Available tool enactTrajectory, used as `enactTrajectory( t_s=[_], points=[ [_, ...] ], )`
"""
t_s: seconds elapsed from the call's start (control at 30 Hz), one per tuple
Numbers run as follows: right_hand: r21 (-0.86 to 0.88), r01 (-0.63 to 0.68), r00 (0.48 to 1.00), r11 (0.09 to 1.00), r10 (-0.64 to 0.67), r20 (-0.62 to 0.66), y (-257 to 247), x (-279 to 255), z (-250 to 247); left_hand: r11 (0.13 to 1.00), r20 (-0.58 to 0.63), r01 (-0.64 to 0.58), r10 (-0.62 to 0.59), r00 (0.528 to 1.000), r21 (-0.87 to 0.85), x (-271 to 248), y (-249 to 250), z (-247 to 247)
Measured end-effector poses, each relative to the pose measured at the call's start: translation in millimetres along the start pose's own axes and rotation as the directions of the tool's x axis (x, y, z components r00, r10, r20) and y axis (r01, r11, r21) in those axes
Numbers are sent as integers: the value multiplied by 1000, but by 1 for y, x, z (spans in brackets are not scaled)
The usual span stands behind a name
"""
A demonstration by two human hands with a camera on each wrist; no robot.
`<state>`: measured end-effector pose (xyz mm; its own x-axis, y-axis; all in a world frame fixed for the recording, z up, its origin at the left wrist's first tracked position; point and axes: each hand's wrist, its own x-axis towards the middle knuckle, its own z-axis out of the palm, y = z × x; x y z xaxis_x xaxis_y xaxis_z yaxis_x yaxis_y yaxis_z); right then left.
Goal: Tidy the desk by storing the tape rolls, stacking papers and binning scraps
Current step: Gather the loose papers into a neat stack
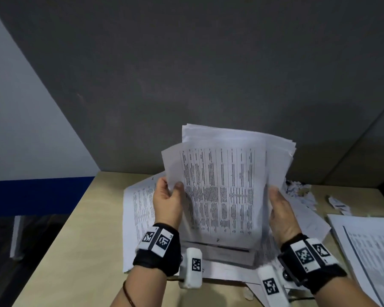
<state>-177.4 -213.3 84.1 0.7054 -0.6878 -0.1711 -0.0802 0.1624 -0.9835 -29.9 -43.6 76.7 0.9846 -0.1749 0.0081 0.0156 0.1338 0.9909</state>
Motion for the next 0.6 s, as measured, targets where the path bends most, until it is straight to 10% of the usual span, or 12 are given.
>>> enactTrajectory(
  t_s=[0.27,0.6],
  points=[
    [-63,101,975,993,-112,-192,-30,1,13,993,43,-74,79,996,-93,1,29,19],
    [-46,219,967,975,-223,-120,-22,10,9,987,94,-56,71,993,-149,-7,23,22]
  ],
)
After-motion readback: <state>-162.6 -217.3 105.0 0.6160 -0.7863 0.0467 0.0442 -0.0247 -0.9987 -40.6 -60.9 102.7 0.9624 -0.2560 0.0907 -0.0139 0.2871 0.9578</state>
